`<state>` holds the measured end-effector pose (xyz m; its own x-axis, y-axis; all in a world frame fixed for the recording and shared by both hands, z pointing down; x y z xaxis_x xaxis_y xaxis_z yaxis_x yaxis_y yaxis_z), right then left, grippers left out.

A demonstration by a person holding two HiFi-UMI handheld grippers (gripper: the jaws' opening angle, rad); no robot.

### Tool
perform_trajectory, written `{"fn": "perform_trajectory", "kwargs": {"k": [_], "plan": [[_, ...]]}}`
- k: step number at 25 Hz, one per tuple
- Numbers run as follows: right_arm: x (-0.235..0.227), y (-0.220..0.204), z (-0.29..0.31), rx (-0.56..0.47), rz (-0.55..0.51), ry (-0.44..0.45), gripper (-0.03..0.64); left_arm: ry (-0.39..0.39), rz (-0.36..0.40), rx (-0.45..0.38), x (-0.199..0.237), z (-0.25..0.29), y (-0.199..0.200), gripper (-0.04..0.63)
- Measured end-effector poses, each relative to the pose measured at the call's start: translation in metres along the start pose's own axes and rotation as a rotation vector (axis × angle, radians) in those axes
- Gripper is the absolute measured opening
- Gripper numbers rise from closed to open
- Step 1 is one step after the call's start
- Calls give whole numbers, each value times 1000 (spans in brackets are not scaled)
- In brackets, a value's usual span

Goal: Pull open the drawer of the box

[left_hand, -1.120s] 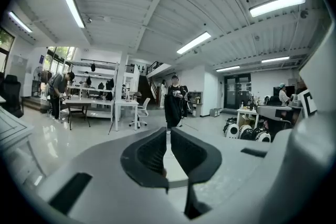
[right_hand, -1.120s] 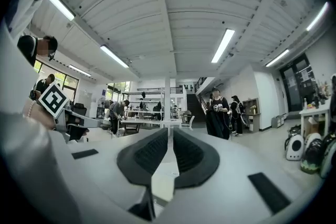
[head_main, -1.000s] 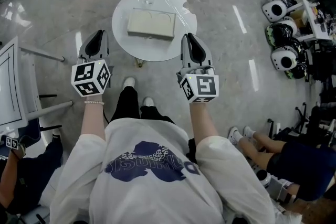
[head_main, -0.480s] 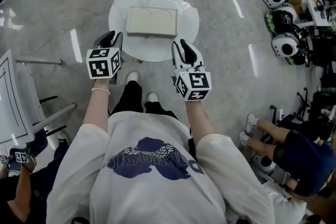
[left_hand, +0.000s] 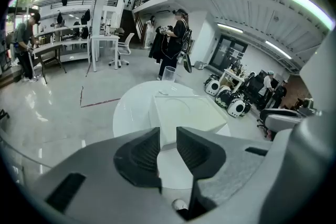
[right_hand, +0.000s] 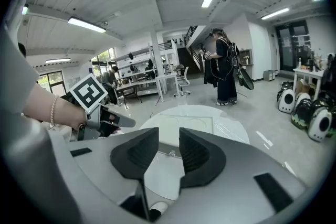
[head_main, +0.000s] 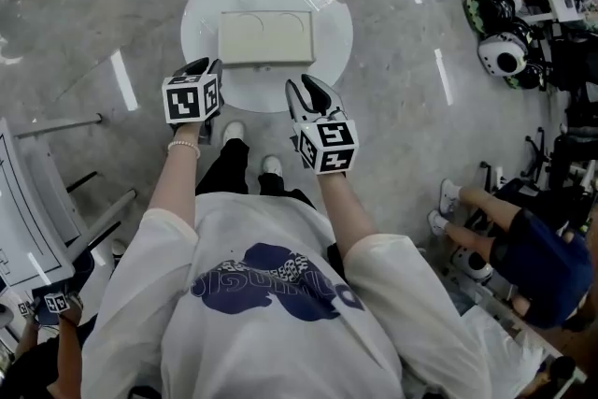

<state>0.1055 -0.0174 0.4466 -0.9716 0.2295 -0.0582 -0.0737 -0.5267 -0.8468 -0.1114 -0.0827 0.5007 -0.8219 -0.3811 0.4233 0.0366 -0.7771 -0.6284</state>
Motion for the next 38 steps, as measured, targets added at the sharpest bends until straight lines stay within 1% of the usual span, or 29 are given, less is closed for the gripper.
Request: {"fn": "perform_trajectory", "kwargs": {"k": [3,8,17,22,26,35,38], "plan": [[3,-8,11,49,18,-4,132,-11,-7,39,8,13,0,84],[7,-22,24,125,32,-19,141,-37,-40,99,17,32,-2,87],[6,-35,33,187,38,-52,143,-65,-72,191,23,47,-8,86],[7,-41,41,215,43,-61,144,-89,-100,211,26,49,-7,86],[11,-47,49,249,44,-65,149,-110,-137,217,28,50,-8,86],[17,-59,83,378,42,-66,155,-123,-174,249,29,52,-4,86],[20,-63,99,439,42,-64,156,-128,-185,257,29,53,-3,86]]}}
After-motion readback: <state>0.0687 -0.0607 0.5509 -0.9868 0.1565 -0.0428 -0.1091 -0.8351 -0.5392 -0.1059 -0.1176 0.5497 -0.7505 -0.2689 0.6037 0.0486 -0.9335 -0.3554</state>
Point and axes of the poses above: the fingertips, and each gripper's own axes: z forward along the fingers, x to its left, y out of its top, the point moved 6 cm from there along -z, backward along the fingers, and after that the axes turned 12 degrees about -y, right-handed, at the moved point
